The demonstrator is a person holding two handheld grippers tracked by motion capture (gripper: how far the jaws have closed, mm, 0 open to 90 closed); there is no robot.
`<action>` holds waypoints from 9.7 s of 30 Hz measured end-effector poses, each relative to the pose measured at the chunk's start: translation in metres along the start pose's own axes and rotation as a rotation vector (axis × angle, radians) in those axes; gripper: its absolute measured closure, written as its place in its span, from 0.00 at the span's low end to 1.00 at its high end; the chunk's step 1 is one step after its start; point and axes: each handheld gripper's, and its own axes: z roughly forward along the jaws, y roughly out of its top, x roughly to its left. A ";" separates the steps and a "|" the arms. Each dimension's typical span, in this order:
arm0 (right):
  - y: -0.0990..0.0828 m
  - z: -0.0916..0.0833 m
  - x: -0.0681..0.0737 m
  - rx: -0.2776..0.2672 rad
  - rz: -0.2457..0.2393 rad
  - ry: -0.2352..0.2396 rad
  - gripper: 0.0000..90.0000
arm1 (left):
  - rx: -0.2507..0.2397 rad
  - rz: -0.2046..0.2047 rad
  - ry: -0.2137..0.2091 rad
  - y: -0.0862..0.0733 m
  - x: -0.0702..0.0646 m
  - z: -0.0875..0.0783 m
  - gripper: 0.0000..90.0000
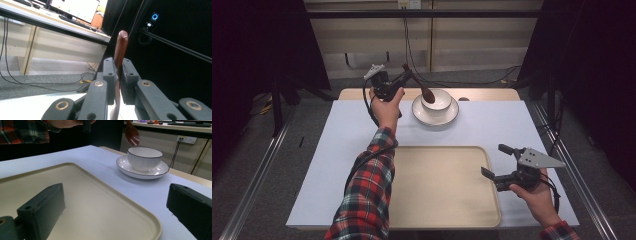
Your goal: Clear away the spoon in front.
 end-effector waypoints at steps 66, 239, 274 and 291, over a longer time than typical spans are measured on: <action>-0.003 0.005 0.004 0.018 -0.006 0.018 0.00 | 0.227 0.064 -0.134 0.017 -0.010 -0.093 0.94; 0.001 0.013 0.019 0.034 -0.062 0.042 0.00 | 0.488 0.268 -0.216 -0.089 -0.052 -0.174 0.61; 0.000 0.007 0.019 0.042 -0.057 0.043 0.00 | 0.371 0.217 -0.178 -0.078 -0.038 -0.178 0.23; 0.001 0.007 0.017 0.034 -0.054 0.027 0.00 | 0.310 0.210 -0.154 -0.064 -0.020 -0.194 0.15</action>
